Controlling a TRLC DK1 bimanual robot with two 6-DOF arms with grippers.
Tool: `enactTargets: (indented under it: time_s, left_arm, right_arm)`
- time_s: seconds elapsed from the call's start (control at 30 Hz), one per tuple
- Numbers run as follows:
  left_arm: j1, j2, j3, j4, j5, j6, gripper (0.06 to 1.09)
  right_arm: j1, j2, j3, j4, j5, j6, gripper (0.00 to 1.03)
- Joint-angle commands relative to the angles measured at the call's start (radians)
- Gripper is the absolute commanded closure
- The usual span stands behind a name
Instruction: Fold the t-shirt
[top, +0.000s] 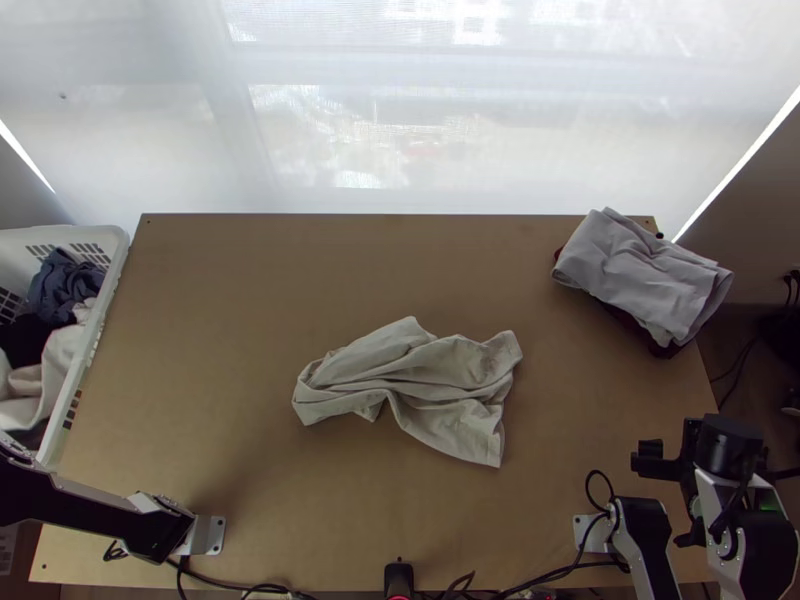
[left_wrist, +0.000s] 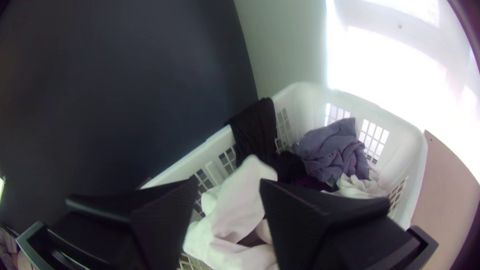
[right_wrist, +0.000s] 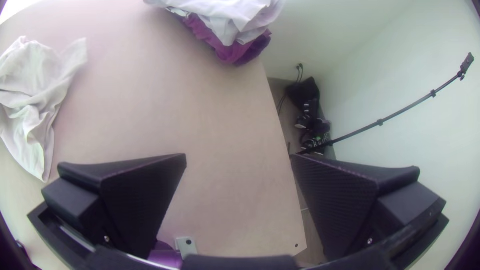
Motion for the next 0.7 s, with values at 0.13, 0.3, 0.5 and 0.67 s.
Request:
enactTargets:
  time_s: [0.13,0.3,0.5,0.67]
  left_arm:
    - [-0.062,-0.109,0.102,-0.460,0.164,-0.120,0.10]
    - [-0.235,-0.325,0.039,-0.660,0.299,-0.067,0.10]
    - [-0.600,-0.573,-0.017,-0.822,0.305,-0.065,0.10]
    - [-0.975,-0.652,-0.054,-0.930,0.305,-0.079,0.11]
  right_arm:
    - [0.001,0.001,-0.003,0.004,0.000,-0.009,0.05]
    - [0.007,0.014,0.013,0.021,0.000,-0.037,0.05]
    - [0.053,0.049,0.083,0.061,-0.005,-0.049,0.05]
    - [0.078,0.115,0.177,0.104,-0.152,-0.047,0.05]
